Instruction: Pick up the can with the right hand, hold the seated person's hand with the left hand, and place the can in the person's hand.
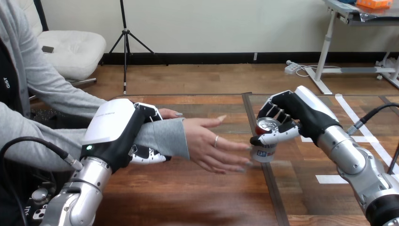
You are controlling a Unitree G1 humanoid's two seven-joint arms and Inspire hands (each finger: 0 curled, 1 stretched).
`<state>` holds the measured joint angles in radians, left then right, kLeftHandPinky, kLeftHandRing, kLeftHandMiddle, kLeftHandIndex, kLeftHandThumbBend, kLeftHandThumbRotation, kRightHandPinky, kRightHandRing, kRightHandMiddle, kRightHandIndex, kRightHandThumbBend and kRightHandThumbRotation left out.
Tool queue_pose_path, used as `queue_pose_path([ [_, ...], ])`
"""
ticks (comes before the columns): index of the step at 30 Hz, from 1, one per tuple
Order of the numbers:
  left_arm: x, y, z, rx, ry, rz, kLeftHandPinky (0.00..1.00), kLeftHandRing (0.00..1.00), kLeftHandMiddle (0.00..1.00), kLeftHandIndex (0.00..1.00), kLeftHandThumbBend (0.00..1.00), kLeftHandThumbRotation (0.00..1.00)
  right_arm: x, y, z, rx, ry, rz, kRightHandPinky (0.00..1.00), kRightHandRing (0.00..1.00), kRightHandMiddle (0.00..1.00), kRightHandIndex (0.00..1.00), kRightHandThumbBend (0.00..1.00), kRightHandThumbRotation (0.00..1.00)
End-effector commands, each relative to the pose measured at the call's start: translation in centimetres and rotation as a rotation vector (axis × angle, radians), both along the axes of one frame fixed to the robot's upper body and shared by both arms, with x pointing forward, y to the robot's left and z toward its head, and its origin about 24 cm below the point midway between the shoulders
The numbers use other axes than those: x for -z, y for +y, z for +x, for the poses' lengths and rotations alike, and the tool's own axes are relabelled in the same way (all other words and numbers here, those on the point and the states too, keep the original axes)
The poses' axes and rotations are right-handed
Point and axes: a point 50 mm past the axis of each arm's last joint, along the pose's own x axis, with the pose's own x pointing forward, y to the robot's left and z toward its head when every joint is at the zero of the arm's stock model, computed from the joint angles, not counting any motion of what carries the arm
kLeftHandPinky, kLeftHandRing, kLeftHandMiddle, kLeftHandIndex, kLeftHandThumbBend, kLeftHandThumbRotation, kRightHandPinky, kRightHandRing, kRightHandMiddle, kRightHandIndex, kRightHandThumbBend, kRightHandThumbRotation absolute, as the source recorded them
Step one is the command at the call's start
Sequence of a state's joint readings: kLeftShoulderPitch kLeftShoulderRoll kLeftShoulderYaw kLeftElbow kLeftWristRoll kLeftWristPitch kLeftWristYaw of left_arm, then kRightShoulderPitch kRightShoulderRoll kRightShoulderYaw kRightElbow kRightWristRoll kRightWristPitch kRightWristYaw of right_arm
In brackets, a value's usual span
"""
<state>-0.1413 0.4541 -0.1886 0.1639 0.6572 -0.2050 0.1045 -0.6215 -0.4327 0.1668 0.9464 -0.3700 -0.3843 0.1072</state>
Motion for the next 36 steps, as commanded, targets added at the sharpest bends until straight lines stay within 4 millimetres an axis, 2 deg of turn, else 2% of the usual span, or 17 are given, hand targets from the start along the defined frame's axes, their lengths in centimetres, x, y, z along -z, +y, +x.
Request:
queue_pose_path([
  [1, -0.7, -0.4, 0.2, 0.016, -0.023, -0.027, 0.3, 0.37, 0.42, 0.43, 0.76, 0.0, -5.2, 2.4, 2.3, -0.091, -0.18, 0.02, 0.37, 0.38, 0.41, 0.41, 0.69, 0.0],
  [36, -0.1, -0.2, -0.4, 0.001, 0.002, -0.047, 0.32, 0.38, 0.43, 0.43, 0.74, 0.0, -5.6, 5.1, 2.5, -0.161, -0.182, 0.044, 0.36, 0.38, 0.41, 0.41, 0.67, 0.0],
])
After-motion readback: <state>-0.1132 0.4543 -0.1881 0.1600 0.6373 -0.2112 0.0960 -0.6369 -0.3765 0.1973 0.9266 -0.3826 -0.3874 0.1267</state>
